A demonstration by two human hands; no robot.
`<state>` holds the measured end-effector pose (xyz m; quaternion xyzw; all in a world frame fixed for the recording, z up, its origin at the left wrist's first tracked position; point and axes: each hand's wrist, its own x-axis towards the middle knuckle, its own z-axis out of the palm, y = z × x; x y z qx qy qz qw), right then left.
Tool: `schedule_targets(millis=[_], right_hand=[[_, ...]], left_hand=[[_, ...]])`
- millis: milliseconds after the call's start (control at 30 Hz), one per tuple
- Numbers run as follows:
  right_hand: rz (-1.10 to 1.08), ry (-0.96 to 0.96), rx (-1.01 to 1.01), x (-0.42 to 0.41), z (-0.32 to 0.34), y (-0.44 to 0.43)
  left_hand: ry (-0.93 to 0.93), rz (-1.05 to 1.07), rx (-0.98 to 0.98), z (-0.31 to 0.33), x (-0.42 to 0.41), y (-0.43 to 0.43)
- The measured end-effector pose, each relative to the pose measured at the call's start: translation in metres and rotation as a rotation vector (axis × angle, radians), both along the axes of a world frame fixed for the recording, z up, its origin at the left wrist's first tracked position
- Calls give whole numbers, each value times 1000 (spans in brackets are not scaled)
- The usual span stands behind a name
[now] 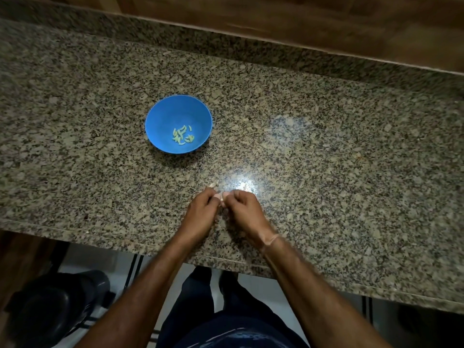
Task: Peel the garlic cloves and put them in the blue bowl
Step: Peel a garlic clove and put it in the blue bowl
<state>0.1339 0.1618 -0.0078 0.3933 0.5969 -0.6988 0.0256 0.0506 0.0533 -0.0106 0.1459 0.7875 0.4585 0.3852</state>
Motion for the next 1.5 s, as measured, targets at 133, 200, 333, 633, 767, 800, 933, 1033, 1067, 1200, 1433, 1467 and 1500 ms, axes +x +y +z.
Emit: schedule_targets(millis=[133,200,333,633,767,800,933,1033,1067,1200,1433,1467,1500], right_hand=[[140,117,693,-1,-8,-3],[65,69,432,-3,-8,1],[-109,-9,-298,-2,2,7],[78,106,588,3,-18,2],[-58,43,0,2,-9,4],[-60,42,-38,2,-8,3],[71,19,500,1,-16,0],[111,34,701,3,-22,-1],[108,44,717,4,-23,-1],[63,90,590,6,-19,1],[66,41,477,2,-12,5],[57,30,462,1,-11,5],[62,21,489,1,-11,4]], left_hand=[[-441,93,12,4,-8,4],[-41,-50,-33,4,-7,1],[420,-184,-29,-3,-3,-2],[-189,59,66,-10,-5,-2],[583,-196,40,-12,-7,-6],[582,-188,51,-12,-7,-6],[365,-47,70,-15,-3,-11],[348,-10,46,-16,-1,-13],[363,-10,37,-16,-2,-13],[487,-64,15,-12,-6,-13],[521,-165,27,-10,-9,-14],[357,-113,35,-10,-9,-14],[150,-50,56,-9,-9,-14]])
